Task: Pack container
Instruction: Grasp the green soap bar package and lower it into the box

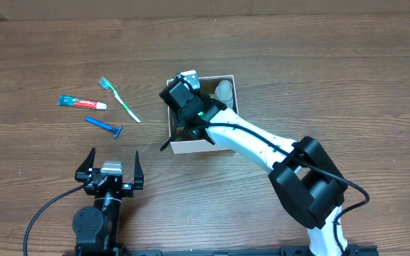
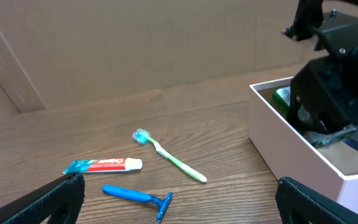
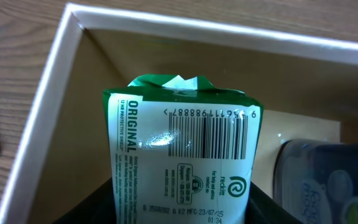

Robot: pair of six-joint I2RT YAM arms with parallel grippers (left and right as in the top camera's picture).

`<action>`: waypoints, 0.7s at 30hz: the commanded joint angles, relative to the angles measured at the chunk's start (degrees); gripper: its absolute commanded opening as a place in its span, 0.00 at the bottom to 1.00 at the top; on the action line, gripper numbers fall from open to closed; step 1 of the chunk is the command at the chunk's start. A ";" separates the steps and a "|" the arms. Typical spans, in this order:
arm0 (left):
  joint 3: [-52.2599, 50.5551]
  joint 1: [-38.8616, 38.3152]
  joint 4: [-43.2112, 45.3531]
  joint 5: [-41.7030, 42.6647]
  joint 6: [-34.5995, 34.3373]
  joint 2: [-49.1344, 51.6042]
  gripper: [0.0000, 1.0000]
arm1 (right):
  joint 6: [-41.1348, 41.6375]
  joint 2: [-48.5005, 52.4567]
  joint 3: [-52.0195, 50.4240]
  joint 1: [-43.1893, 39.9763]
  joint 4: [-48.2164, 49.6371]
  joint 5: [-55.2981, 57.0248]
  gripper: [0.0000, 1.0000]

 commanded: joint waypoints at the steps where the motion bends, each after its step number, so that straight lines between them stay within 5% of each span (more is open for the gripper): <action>1: -0.37 0.46 0.09 -0.35 0.87 -0.44 1.00 | 0.44 0.13 1.07 -0.02 1.05 1.07 0.53; 3: -0.35 0.46 0.09 -0.35 0.85 -0.44 1.00 | 0.44 0.13 1.07 -0.02 1.33 1.05 0.61; 12: -0.37 0.46 0.09 -0.35 0.85 -0.44 1.00 | 0.15 -0.09 1.38 0.00 0.83 1.03 0.70; 21: -0.35 0.46 0.09 -0.35 0.85 -0.44 1.00 | -1.29 -8.72 18.53 2.29 -17.81 0.83 0.74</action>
